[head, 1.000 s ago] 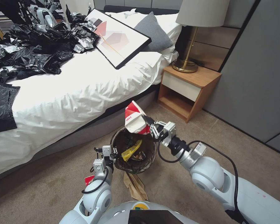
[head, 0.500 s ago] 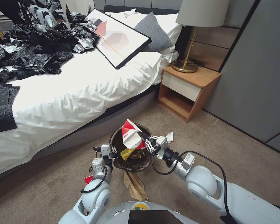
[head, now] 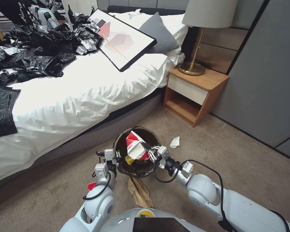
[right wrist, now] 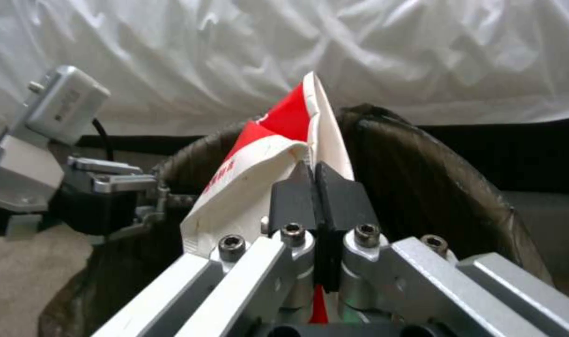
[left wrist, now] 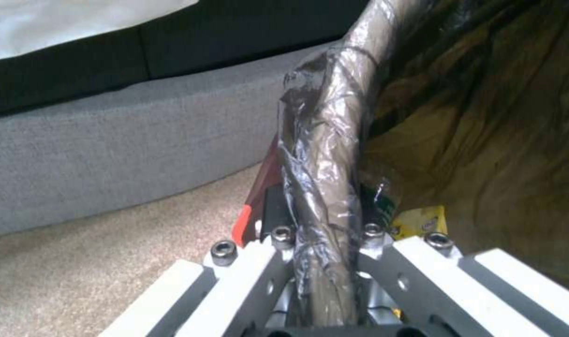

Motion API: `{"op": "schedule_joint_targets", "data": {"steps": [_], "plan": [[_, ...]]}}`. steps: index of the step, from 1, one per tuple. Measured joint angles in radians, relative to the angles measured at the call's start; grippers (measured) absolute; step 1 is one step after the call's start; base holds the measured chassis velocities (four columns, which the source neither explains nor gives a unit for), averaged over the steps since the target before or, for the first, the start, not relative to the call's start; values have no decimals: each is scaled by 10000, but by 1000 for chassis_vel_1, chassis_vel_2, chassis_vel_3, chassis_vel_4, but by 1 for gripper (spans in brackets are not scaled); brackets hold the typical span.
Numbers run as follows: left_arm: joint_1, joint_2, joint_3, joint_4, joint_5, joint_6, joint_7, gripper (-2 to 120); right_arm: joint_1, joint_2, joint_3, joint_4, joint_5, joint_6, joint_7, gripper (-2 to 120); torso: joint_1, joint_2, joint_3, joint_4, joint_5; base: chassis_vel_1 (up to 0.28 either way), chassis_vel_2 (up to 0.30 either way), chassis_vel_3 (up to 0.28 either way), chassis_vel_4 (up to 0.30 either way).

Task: Pick up the trash bin, then pick up the garbage from the floor and place it into the trash bin.

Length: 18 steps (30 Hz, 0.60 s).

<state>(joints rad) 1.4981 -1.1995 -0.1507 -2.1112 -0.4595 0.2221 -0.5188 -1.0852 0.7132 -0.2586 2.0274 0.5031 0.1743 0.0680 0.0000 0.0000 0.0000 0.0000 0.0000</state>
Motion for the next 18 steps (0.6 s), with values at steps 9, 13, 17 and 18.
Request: {"op": "schedule_joint_targets", "data": {"steps": [9, 13, 17, 18], "plan": [[14, -23, -5, -22, 0, -6, 0, 2, 267, 245, -237, -482, -206, -16, 202, -2, 0, 0, 0, 0, 0, 0, 0, 0, 0], [32, -10, -27, -30, 1, -9, 1, 2, 332, 297, -253, -574, -231, -27, 325, 14, 0, 0, 0, 0, 0, 0, 0, 0, 0], [31, -7, -26, -31, 1, -11, 0, 2, 342, 329, -247, -542, -223, -59, 418, 25, 0, 0, 0, 0, 0, 0, 0, 0, 0], [24, -4, -17, -31, 1, -12, -1, 2, 342, 340, -240, -501, -220, -73, 450, 30, 0, 0, 0, -1, 0, 0, 0, 0, 0]]}}
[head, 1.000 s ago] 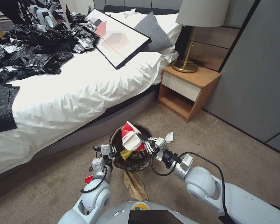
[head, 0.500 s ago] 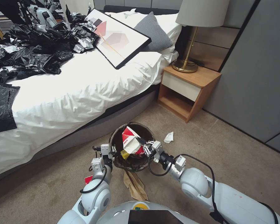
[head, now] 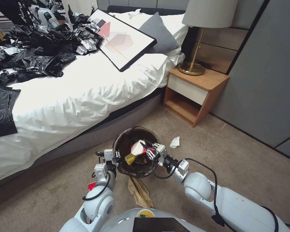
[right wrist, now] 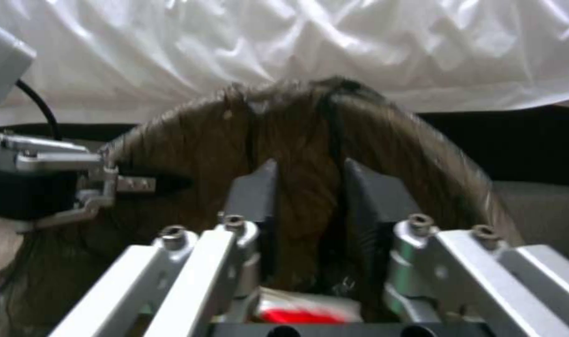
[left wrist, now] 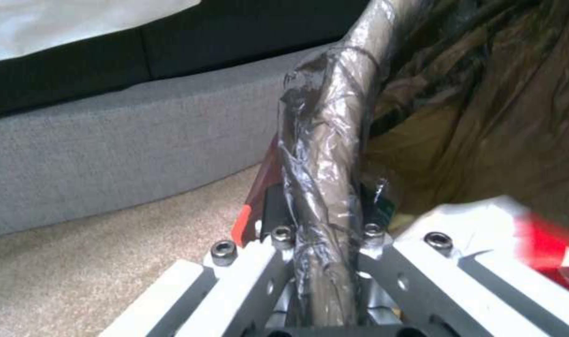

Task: Pick up the trash bin, then pick up the garbage from the floor and place it into the trash bin.

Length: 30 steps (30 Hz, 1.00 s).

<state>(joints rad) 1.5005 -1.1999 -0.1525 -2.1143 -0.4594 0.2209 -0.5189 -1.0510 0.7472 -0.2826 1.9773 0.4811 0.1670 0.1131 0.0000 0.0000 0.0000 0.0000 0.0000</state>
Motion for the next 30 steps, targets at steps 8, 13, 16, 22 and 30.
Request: {"op": "schedule_joint_targets", "data": {"steps": [8, 13, 16, 22, 30], "plan": [[-55, 25, 19, 15, -20, -3, -17, 2, -105, -128, 108, 281, 28, -54, 103, 61, 0, 0, 0, 0, 0, 0, 0, 0, 0], [-66, 26, 12, 41, -34, -7, -23, 2, -168, -168, 267, 517, 46, -63, 157, 81, 0, 0, 0, 0, 1, 0, 0, 0, 0], [-66, 27, 12, 49, -36, -8, -23, 2, -205, -194, 466, 718, 92, -82, 172, 88, 0, 0, 0, 0, 1, 0, 0, 0, 0], [-35, 47, -6, 54, -37, -20, -18, 2, -271, -315, 1722, 1879, 505, -492, 1099, 100, 0, 0, 0, 0, 0, 0, 0, 0, 0], [19, 61, -35, 14, -28, -41, -6, 2, -621, 84, 3525, 2346, 551, -1364, 2488, 100, 0, 0, 0, 1, 1, 0, 0, 0, 0]]}}
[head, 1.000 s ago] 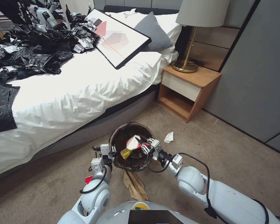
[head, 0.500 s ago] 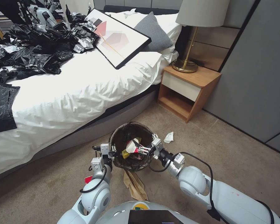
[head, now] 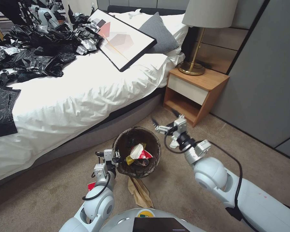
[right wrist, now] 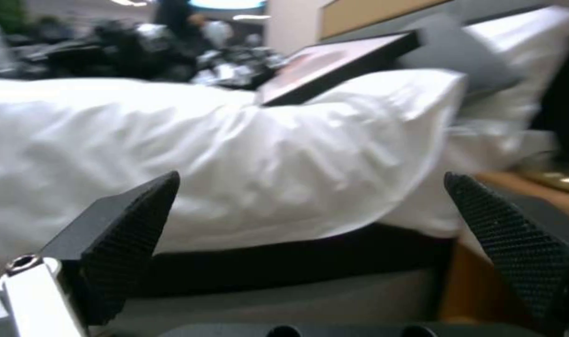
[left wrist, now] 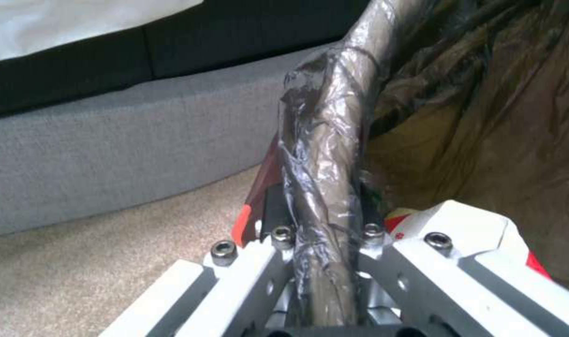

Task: Pick up the trash bin, then pick up the garbage from the floor and place it into the trash bin.

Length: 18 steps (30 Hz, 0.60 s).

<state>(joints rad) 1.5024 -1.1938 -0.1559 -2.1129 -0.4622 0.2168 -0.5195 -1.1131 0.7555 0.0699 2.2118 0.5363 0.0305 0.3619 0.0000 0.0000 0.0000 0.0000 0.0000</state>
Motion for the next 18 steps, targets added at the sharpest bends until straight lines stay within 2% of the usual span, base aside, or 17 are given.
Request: {"op": "schedule_joint_targets", "data": {"steps": [2, 4, 10, 18], "plan": [[14, 17, -19, -16, 10, -4, 8, 2, -279, 166, 665, 57, -27, -172, 246, 100, 0, 0, 0, -2, 0, 0, 0, 0, 0], [15, 19, -24, -18, 15, -6, 10, 2, -338, 195, 799, 56, -39, -188, 280, 100, 0, 0, 0, -1, 0, 0, 0, 0, 0], [35, 11, -49, -27, 69, -25, 19, 2, -1162, 546, 2041, -109, -235, -218, 528, 100, 0, 0, 0, 0, 0, 0, 0, 0, 0], [51, 13, -91, -78, 76, -32, 22, 2, -2128, 1000, 2881, -691, -778, -29, 632, 100, 0, 0, 0, -1, 0, 0, 0, 0, 0]]}}
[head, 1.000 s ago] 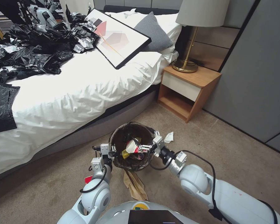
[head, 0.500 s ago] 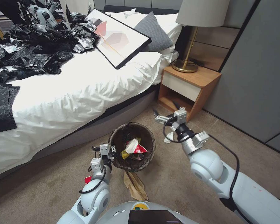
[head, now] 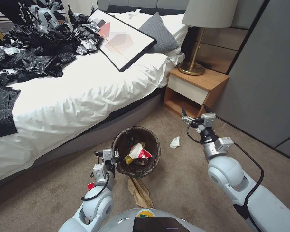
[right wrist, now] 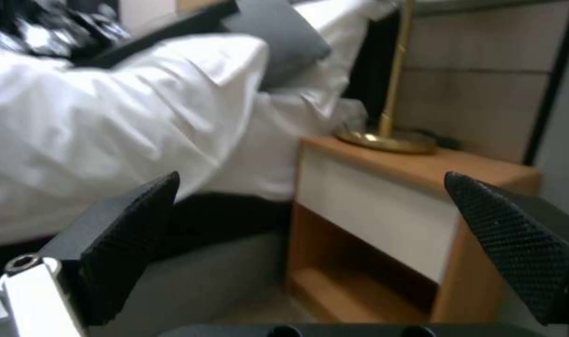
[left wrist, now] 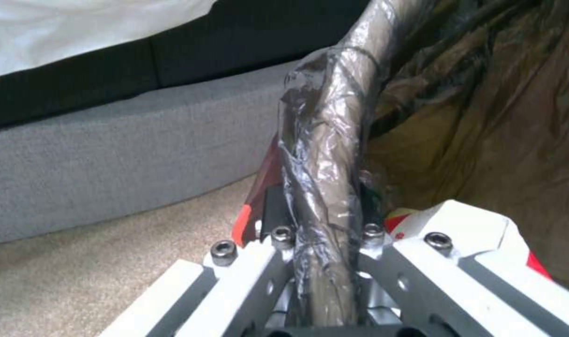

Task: Pick up the trash bin, then pick up the garbage from the floor and place it into the trash bin.

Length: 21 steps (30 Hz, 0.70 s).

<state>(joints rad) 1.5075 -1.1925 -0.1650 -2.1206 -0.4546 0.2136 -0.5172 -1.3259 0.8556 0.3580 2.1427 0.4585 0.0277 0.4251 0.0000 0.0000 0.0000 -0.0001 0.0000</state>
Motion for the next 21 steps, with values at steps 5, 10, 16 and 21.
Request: {"op": "schedule_joint_targets", "data": {"steps": [5, 10, 16, 21], "plan": [[0, 32, -35, -17, -12, -1, 0, 2, -575, 407, 313, -624, -643, 287, 87, 100, 0, 0, 0, 1, 1, 0, 0, 0, 0], [-21, 59, -57, -19, -17, -6, -2, 2, -1015, 672, 373, -970, -1163, 578, -37, 100, 0, 0, 0, 1, -1, 0, 0, 0, 0], [-37, 112, -77, 19, -23, -40, -14, 2, -1581, 1078, 269, -1343, -1975, 1070, -410, 100, 0, 0, 0, 0, -2, 0, 0, 0, 0], [-49, 103, -71, 55, -23, -50, -16, 2, -1811, 1301, 159, -1488, -2285, 1249, -524, 100, 0, 0, 0, 1, -2, 0, 0, 0, 0]]}}
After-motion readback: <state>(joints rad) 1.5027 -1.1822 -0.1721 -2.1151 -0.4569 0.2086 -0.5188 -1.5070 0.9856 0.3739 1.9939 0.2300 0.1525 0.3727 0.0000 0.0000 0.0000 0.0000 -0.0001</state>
